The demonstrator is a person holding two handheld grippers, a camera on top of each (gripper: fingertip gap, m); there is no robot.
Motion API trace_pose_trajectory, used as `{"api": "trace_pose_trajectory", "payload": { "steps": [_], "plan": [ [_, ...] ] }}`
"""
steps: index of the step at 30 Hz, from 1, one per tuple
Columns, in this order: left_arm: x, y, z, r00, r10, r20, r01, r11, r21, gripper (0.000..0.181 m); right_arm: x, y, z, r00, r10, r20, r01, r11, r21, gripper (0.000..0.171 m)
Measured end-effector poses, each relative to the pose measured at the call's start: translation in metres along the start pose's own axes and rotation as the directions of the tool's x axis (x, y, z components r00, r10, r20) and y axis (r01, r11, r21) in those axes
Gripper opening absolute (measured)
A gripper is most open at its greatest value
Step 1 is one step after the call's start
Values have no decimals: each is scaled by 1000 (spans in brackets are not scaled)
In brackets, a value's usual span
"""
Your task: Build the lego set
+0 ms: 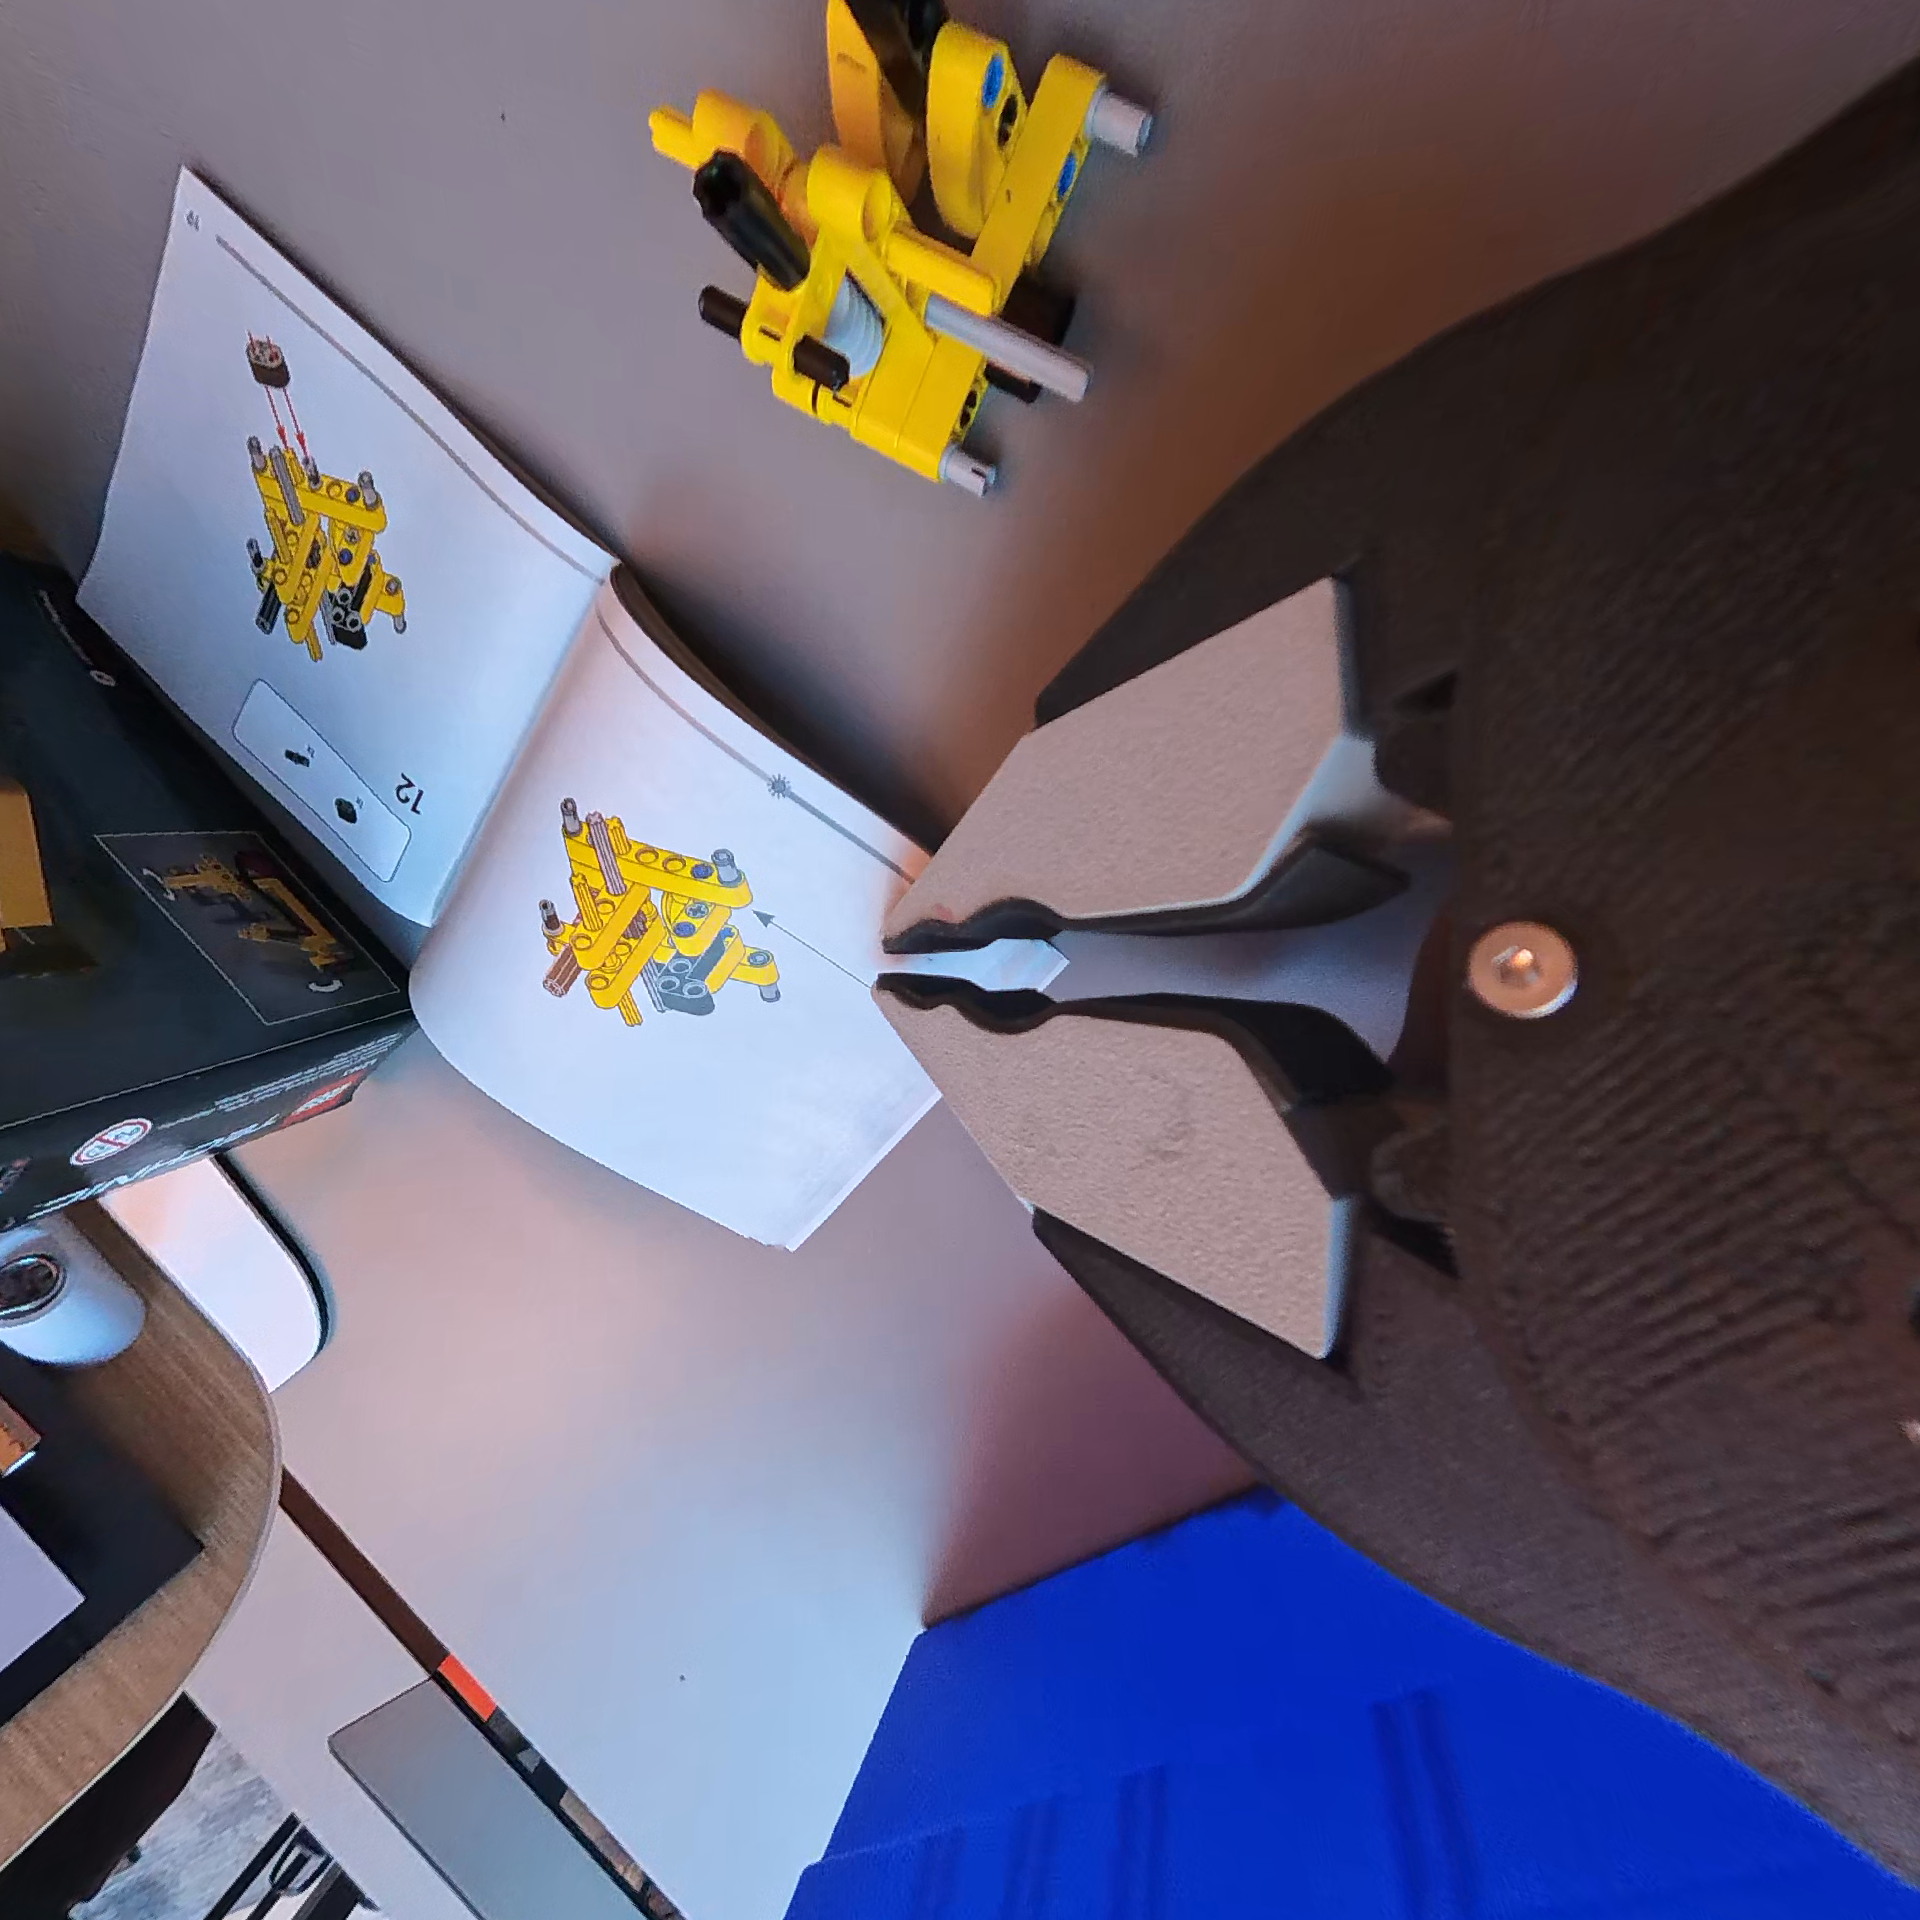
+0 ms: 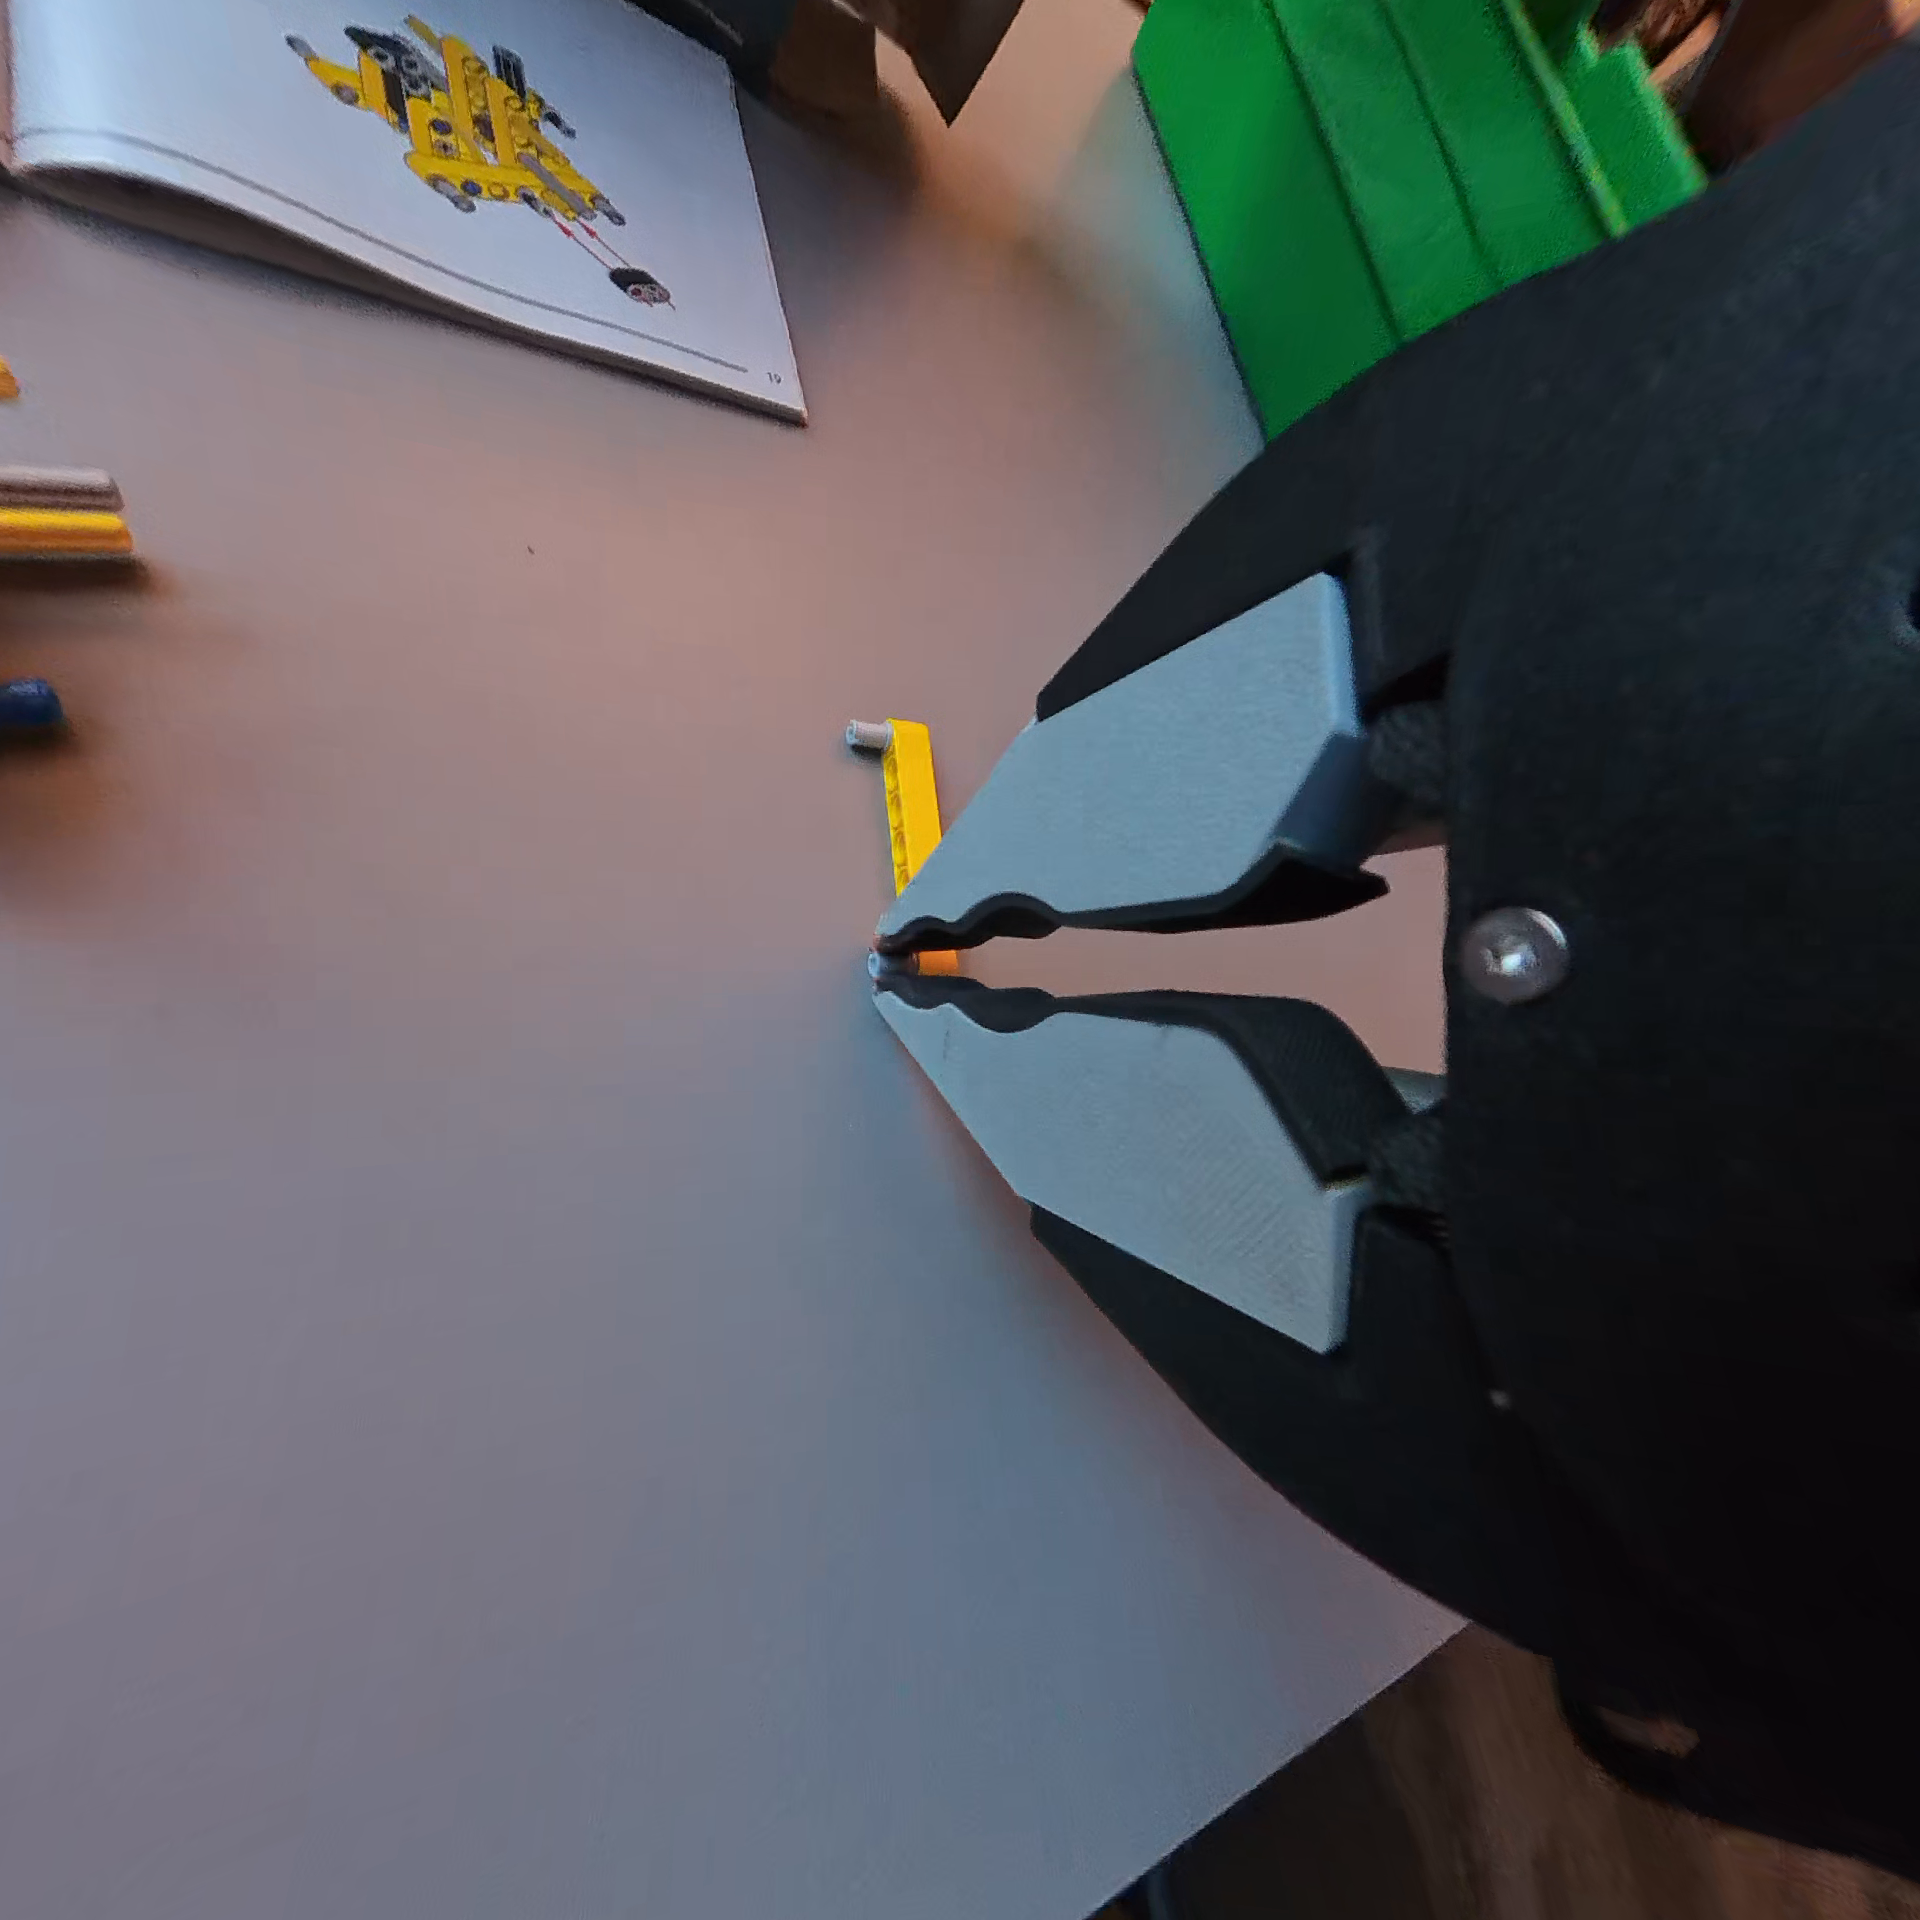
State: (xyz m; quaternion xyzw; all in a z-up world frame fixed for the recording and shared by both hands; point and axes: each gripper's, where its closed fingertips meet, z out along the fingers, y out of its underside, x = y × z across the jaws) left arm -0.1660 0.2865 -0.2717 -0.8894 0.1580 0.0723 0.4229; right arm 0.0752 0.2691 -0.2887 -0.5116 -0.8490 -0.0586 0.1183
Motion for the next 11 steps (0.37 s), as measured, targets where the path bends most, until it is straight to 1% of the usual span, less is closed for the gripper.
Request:
{"api": "trace_pose_trajectory", "payload": {
  "steps": [1,3,4,5,7,8,9,10,11],
  "plan": [
    [0,0,0,1000,-1,0,1,1000,1,1,-1,-4,-1,999,31,6,-31,998,45,0],
    [0,0,0,1000,-2,0,2,1000,3,1,-1,-17,-5,990,136,29,-139,972,188,0],
    [0,0,0,1000,-2,0,2,1000,4,0,1,-23,-9,977,206,48,-211,936,280,0],
    [0,0,0,1000,-1,-1,1,1000,3,0,4,-29,-13,956,284,75,-291,879,378,0],
    [1,0,0,1000,2,-1,-2,1000,1,0,10,-33,-23,883,440,162,-451,706,546,0],
    [1,0,0,1000,5,0,-5,1000,0,0,12,-32,-29,832,507,224,-526,594,608,0],
    [1,0,0,1000,8,0,-8,1000,-2,0,13,-29,-33,770,562,301,-598,473,647,0],
    [1,0,1,1000,9,0,-9,1000,-2,0,13,-23,-35,697,608,380,-666,354,657,0],
    [1,0,1,1000,7,0,-7,1000,-1,0,13,-14,-34,613,645,456,-732,246,635,0]
  ]
}}
